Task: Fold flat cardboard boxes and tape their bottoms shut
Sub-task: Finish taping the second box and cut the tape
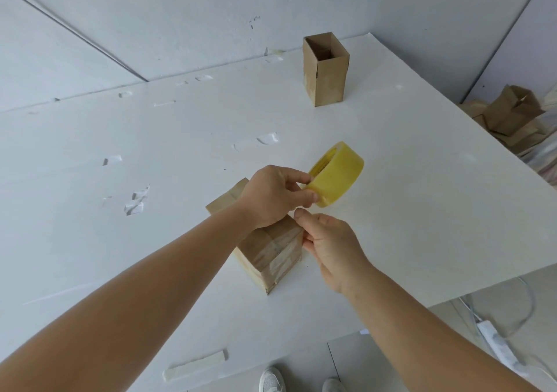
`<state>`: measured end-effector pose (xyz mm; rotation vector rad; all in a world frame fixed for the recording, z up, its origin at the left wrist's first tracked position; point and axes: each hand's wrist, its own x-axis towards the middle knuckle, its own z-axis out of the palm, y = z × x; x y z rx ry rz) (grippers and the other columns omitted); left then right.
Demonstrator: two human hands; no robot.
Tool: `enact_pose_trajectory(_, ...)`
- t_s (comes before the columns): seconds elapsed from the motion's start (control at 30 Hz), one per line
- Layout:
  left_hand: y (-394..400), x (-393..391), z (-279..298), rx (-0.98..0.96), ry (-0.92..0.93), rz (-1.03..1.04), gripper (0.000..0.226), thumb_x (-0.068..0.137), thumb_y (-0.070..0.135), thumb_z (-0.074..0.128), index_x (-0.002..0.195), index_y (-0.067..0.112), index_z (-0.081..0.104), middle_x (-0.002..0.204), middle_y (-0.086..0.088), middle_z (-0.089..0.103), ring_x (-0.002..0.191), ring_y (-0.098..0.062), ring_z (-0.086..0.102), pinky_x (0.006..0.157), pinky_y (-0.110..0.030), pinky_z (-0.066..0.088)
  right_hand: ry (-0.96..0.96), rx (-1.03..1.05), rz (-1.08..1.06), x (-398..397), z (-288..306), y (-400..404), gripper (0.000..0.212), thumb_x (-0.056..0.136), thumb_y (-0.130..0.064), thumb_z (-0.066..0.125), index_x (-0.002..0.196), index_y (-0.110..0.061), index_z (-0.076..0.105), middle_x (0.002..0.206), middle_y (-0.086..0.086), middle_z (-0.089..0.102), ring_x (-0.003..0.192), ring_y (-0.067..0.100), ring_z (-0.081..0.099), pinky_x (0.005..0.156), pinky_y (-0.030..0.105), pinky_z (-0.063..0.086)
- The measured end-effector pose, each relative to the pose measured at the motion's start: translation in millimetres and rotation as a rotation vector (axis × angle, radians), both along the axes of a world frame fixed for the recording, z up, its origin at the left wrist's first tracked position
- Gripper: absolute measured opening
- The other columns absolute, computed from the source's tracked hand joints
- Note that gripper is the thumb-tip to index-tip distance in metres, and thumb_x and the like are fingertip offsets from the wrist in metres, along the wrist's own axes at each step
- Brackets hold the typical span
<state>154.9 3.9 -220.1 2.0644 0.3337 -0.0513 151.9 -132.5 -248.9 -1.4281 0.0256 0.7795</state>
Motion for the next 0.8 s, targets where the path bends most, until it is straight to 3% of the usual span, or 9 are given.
enact_pose_trajectory(0.07, -0.9, -0.7, -3.1, 0.041, -0.007, 0.003, 0.025, 0.079, 0.035, 0.076, 0.103, 0.027, 0.073, 0.068, 0.012, 0.072, 0.066, 0.001, 0.063, 0.075, -0.021, 0.049, 0.013, 0.004, -0.050, -0.7, -0.5, 4.8, 0.062, 0.054, -0.050, 0.070, 0.086, 0.002, 0.061, 0.108, 0.037, 0.055, 0.082, 0.027, 0.055, 0.099, 0.062, 0.038)
enact_pose_trajectory(0.17, -3.2, 2.0, -3.0, 0.031, -0.061, 0.085, 0.025, 0.081, 0.035, 0.073, 0.104, 0.027, 0.073, 0.067, 0.014, 0.071, 0.066, -0.003, 0.063, 0.069, -0.021, 0.051, -0.031, -0.022, -0.088, -2.5, -9.2, 6.2, 0.036, 0.068, -0.041, 0.071, 0.076, -0.008, 0.060, 0.085, 0.022, 0.063, 0.081, 0.026, 0.056, 0.095, 0.056, 0.045)
enact_pose_trajectory(0.23, -2.1, 5.4, 0.9, -0.049, -0.123, 0.172, 0.020, 0.083, 0.031, 0.073, 0.101, 0.025, 0.074, 0.066, 0.012, 0.071, 0.065, -0.004, 0.061, 0.060, -0.017, 0.049, -0.063, -0.040, -0.122, -3.2, -12.8, 6.7, 0.026, 0.077, -0.035, 0.070, 0.073, -0.012, 0.058, 0.081, 0.016, 0.063, 0.079, 0.027, 0.057, 0.086, 0.049, 0.050)
enact_pose_trajectory(0.47, 4.9, -15.1, 18.7, -0.277, -0.372, 0.296, 0.017, 0.084, 0.018, 0.072, 0.101, 0.019, 0.074, 0.068, 0.002, 0.070, 0.064, -0.008, 0.060, 0.070, -0.021, 0.051, -0.058, -0.027, -0.119, -3.4, -13.5, 4.2, 0.028, 0.069, -0.037, 0.069, 0.070, -0.013, 0.054, 0.072, 0.010, 0.056, 0.071, 0.021, 0.050, 0.068, 0.035, 0.042)
enact_pose_trajectory(0.67, 4.5, -69.3, 10.6, -0.315, -0.452, 0.411, 0.014, 0.083, 0.019, 0.073, 0.093, 0.028, 0.077, 0.072, 0.000, 0.073, 0.067, -0.008, 0.066, 0.065, -0.016, 0.051, -0.098, -0.076, -0.079, 2.6, -17.3, 2.4, 0.024, 0.079, -0.034, 0.067, 0.074, -0.015, 0.054, 0.065, 0.001, 0.048, 0.061, 0.014, 0.040, 0.059, 0.028, 0.037)
enact_pose_trajectory(0.8, -5.0, -82.0, -4.4, -0.288, -0.423, 0.470, 0.015, 0.084, 0.024, 0.070, 0.090, 0.037, 0.076, 0.082, -0.026, 0.065, 0.071, -0.018, 0.058, 0.069, -0.030, 0.049, -0.023, -0.095, 0.007, -0.3, -24.3, 3.9, 0.027, 0.084, -0.042, 0.062, 0.072, -0.019, 0.053, 0.049, -0.014, 0.051, 0.051, 0.007, 0.047, 0.059, 0.024, 0.035)
